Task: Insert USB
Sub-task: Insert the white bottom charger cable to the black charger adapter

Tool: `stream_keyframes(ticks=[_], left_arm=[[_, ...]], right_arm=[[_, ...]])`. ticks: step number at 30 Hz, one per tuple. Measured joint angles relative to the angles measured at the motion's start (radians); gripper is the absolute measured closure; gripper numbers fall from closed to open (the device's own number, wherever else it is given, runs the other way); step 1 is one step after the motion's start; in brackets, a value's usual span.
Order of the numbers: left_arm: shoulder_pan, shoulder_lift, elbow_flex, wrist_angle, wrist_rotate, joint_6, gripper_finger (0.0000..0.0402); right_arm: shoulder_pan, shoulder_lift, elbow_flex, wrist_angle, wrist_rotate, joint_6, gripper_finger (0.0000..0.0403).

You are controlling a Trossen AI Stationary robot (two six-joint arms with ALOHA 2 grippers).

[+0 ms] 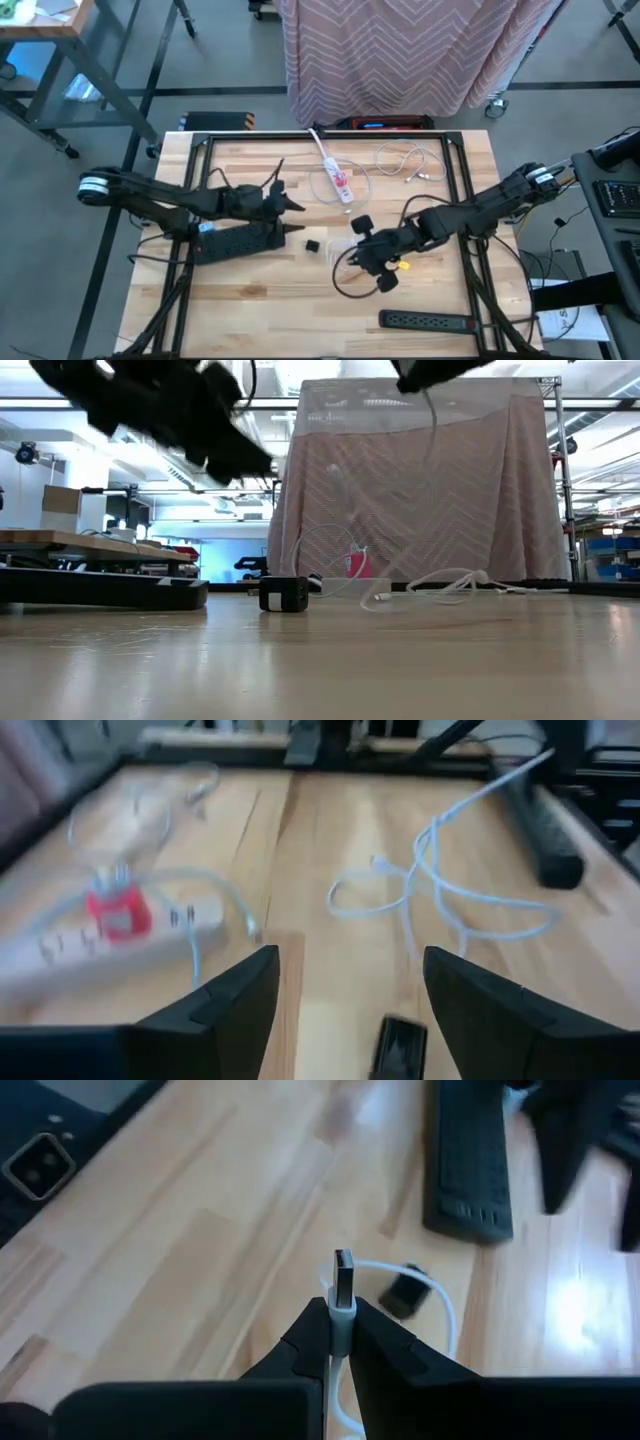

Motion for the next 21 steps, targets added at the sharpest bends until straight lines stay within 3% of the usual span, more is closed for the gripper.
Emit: stream_keyframes(ticks=[6, 10, 21], left_arm=[[-0.001, 0.157, 0.018, 0.012, 0.001, -0.015, 0.0145], [-0.003, 0.257, 0.069, -0.003, 0.095, -0.015, 0.0136], [-0.024, 0.398, 0.214, -0.159, 0.134, 0.083, 0.0146]], right_arm=[[-0.031, 0.041, -0.014, -0.005, -0.004, 0.04, 0.0389], [-0.046, 0.094, -0.021, -0.026, -0.004, 0.04, 0.0389], [-0.061, 0.201, -0.023, -0.108, -0.024, 0.09, 0.0389]])
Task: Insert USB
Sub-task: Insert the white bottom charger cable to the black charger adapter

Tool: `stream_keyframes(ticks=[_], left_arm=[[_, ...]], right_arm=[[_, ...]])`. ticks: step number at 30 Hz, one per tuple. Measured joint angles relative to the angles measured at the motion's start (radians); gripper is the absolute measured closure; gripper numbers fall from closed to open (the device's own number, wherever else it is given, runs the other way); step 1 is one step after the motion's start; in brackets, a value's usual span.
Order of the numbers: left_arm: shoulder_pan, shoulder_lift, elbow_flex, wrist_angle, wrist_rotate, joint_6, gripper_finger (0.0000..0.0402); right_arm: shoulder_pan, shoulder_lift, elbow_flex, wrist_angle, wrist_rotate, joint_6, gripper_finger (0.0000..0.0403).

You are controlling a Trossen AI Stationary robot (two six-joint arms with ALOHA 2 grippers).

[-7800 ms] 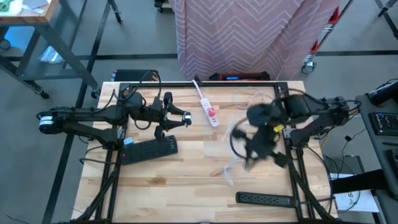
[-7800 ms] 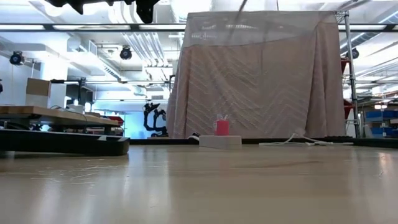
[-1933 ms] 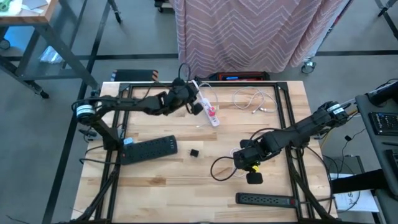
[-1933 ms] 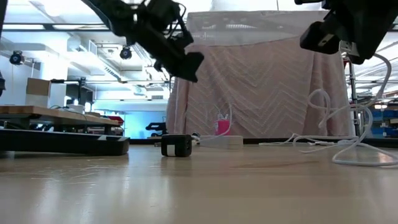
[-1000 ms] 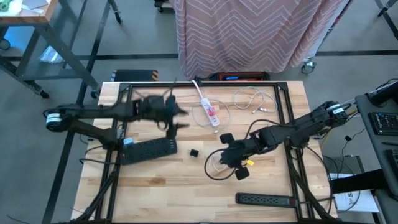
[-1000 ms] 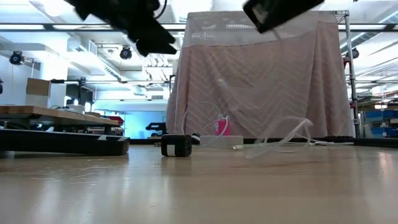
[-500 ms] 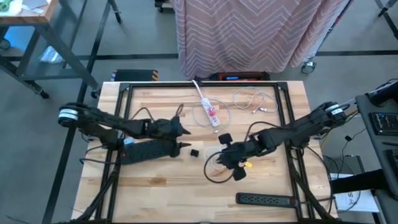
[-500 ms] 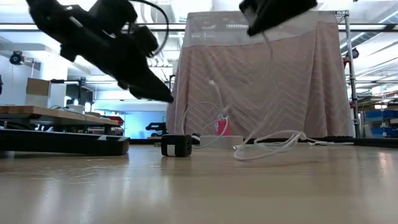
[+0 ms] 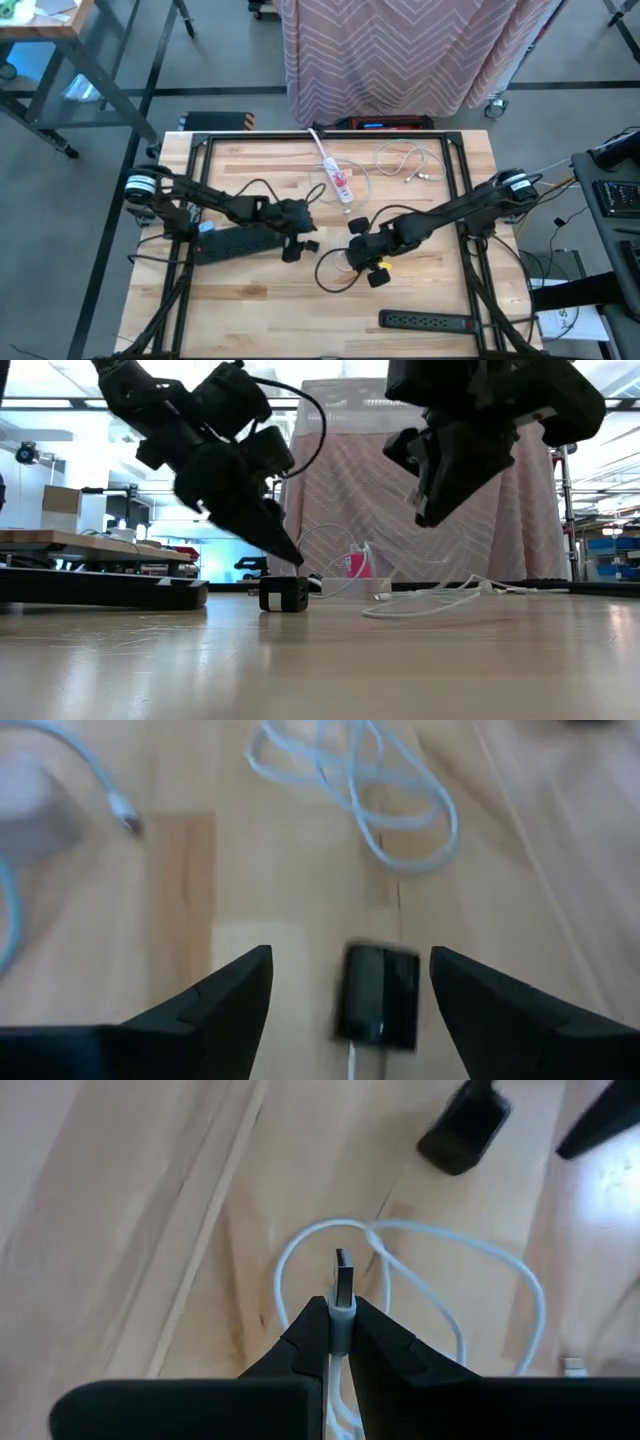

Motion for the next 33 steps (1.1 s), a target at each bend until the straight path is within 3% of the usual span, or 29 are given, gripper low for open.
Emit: stream_keyframes(ticks=[7, 11, 20, 24, 28, 33], left_arm=[[-0.032, 0.052, 0.014, -0.041, -0.004, 0.078, 0.0157], [-0.05, 0.078, 0.009, -0.043, -0.063, 0.136, 0.0165], [-0.056, 0.141, 0.016, 0.058, -0.098, 0.203, 0.0187], [-0.056, 0.14, 0.019, 0.051, -0.099, 0.224, 0.0216], [-0.057, 0.138, 0.019, 0.042, -0.111, 0.24, 0.0271], [-0.095, 0.095, 0.042, 0.009, -0.185, 0.28, 0.0272]], right_arm=[[0.0, 0.011, -0.014, -0.021, -0.001, 0.061, 0.0389], [0.0, 0.011, -0.019, -0.013, -0.001, 0.085, 0.0389], [-0.005, 0.011, -0.021, 0.0, -0.025, 0.097, 0.0389], [-0.005, 0.011, -0.021, -0.003, -0.025, 0.096, 0.0389], [-0.005, 0.011, -0.021, -0.007, -0.025, 0.096, 0.0389], [-0.01, 0.01, -0.021, -0.009, -0.025, 0.09, 0.0389]])
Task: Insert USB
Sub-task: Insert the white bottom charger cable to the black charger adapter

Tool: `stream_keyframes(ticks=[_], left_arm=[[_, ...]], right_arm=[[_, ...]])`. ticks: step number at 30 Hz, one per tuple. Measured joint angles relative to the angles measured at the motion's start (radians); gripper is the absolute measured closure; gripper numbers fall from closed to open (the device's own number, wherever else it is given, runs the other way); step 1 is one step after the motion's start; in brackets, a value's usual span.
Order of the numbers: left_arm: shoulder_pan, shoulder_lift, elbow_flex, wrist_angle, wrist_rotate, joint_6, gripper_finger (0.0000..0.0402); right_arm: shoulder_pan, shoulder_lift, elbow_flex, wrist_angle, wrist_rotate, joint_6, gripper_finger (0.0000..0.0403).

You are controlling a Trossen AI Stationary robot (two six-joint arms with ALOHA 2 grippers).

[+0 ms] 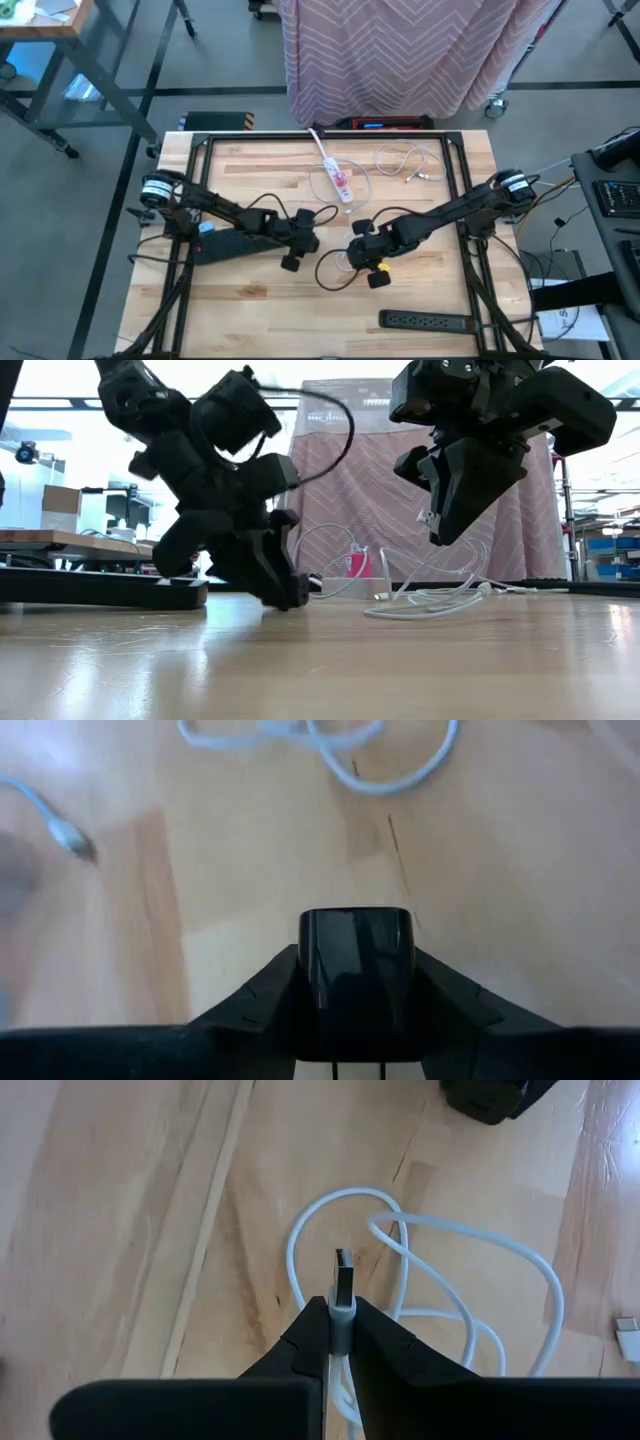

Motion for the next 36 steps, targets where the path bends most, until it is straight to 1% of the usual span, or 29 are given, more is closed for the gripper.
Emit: stream_keyframes(ticks=[4, 7, 10, 14, 18, 23, 26, 29, 31, 33, 36], left_arm=[[-0.053, -0.102, 0.061, -0.007, -0.001, 0.094, 0.0272], [-0.094, -0.188, 0.103, -0.051, 0.007, 0.139, 0.0272], [-0.132, -0.28, 0.14, -0.074, 0.013, 0.197, 0.0272], [-0.173, -0.387, 0.141, -0.079, 0.059, 0.23, 0.0272], [-0.186, -0.461, 0.132, -0.073, 0.055, 0.235, 0.0272], [-0.193, -0.482, 0.132, -0.068, 0.059, 0.276, 0.0272], [-0.192, -0.48, 0.131, -0.058, 0.05, 0.329, 0.0272], [-0.194, -0.476, 0.131, -0.035, -0.014, 0.359, 0.0272], [-0.193, -0.476, 0.131, -0.026, -0.067, 0.356, 0.0272], [-0.192, -0.476, 0.132, -0.039, -0.098, 0.349, 0.0272], [-0.193, -0.476, 0.132, -0.044, -0.111, 0.349, 0.0272]], right_arm=[[-0.003, -0.001, 0.009, -0.047, 0.0, 0.0, 0.0389], [-0.003, -0.02, 0.024, -0.109, 0.0, -0.001, 0.0389], [-0.001, -0.053, 0.027, -0.134, 0.001, -0.001, 0.0389], [0.005, -0.122, 0.029, -0.127, 0.002, 0.0, 0.0389], [0.015, -0.2, 0.034, -0.074, 0.005, -0.019, 0.0389], [0.024, -0.279, 0.034, 0.021, 0.001, -0.091, 0.0389], [0.026, -0.309, 0.034, 0.069, 0.0, -0.117, 0.0389], [0.031, -0.326, 0.034, 0.08, -0.007, -0.144, 0.0389], [0.035, -0.33, 0.034, 0.095, -0.042, -0.176, 0.0389], [0.046, -0.33, 0.034, 0.089, -0.096, -0.234, 0.0389], [0.065, -0.328, 0.034, 0.092, -0.145, -0.295, 0.0389]])
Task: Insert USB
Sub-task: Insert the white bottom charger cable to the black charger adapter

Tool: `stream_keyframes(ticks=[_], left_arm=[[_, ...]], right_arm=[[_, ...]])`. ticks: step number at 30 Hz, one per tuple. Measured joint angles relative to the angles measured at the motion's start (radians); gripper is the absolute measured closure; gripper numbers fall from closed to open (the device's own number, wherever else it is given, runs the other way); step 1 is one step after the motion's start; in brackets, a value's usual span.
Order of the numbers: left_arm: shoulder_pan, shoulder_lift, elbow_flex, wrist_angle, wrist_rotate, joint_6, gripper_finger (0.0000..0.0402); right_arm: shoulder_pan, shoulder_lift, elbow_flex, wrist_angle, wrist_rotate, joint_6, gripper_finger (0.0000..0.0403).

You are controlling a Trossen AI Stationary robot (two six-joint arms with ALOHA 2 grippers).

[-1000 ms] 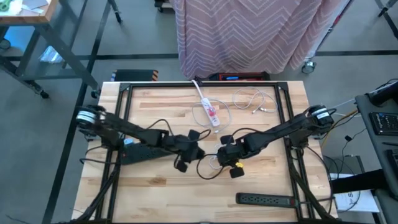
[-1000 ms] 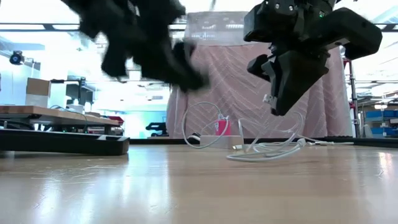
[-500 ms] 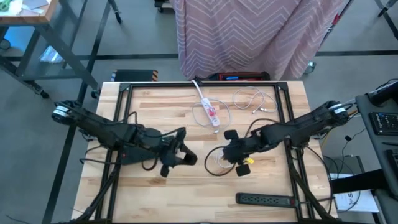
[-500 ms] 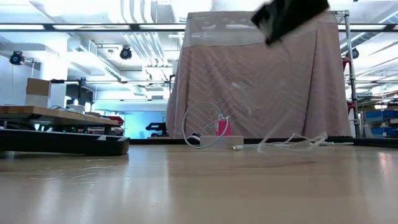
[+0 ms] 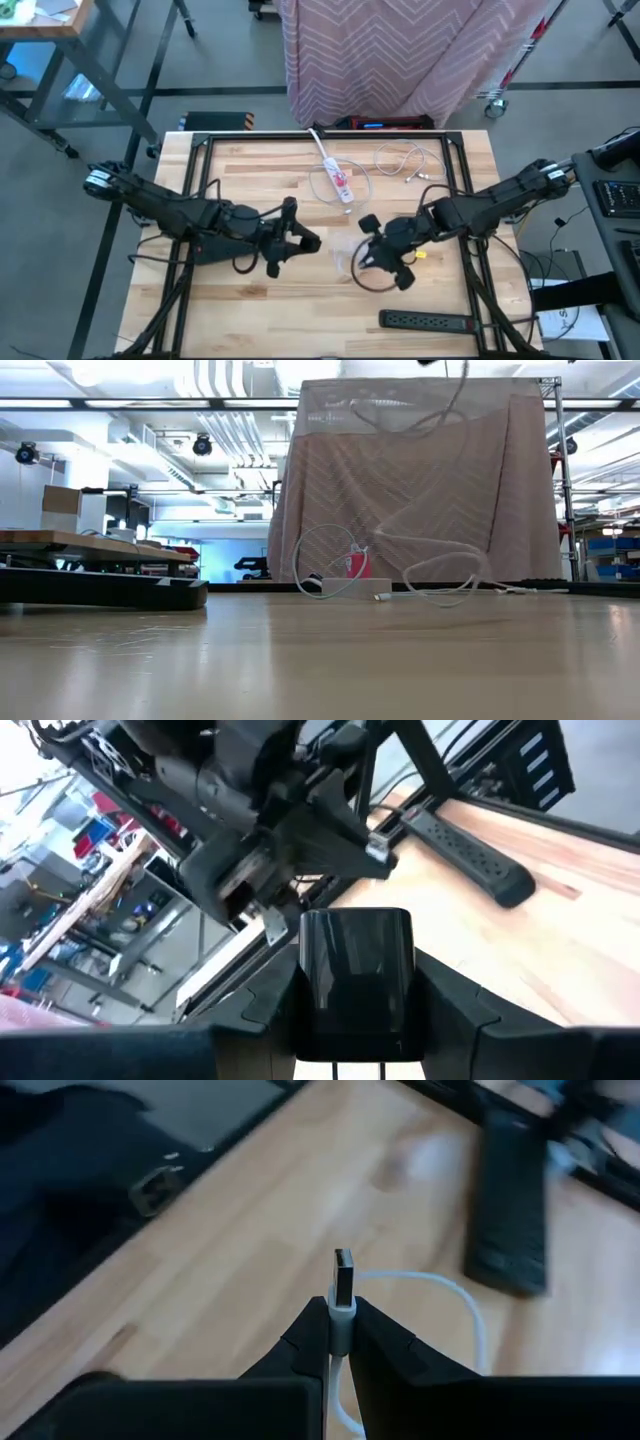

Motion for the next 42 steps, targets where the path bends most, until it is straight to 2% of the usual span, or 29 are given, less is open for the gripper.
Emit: stream_keyframes(ticks=[4, 9, 15, 20, 26, 33, 39, 42], left_arm=[[0.0, 0.015, -0.004, 0.007, -0.04, 0.004, 0.0272], [0.001, 0.063, 0.003, 0.018, -0.151, -0.032, 0.0272], [0.003, 0.127, 0.005, 0.039, -0.148, -0.082, 0.0272], [0.006, 0.151, 0.006, 0.049, -0.147, -0.235, 0.0272], [0.006, 0.139, 0.007, 0.036, -0.14, -0.323, 0.0272], [0.006, 0.13, 0.007, 0.033, -0.136, -0.329, 0.0272], [0.006, 0.129, 0.024, 0.004, -0.113, -0.221, 0.0272], [0.01, 0.133, 0.029, -0.003, -0.106, -0.139, 0.0272]], right_arm=[[0.0, 0.001, -0.009, 0.046, -0.012, 0.034, 0.0389], [-0.038, 0.001, -0.027, 0.134, -0.012, 0.253, 0.0389], [-0.104, 0.037, -0.03, 0.093, -0.057, 0.521, 0.0389], [-0.137, 0.086, -0.036, 0.08, -0.119, 0.685, 0.0389], [-0.166, 0.112, -0.01, 0.069, -0.144, 0.684, 0.0389], [-0.169, 0.111, 0.017, 0.063, -0.145, 0.634, 0.0389], [-0.169, 0.112, 0.023, 0.074, -0.144, 0.633, 0.0389], [-0.169, 0.118, 0.024, 0.07, -0.149, 0.707, 0.0389]])
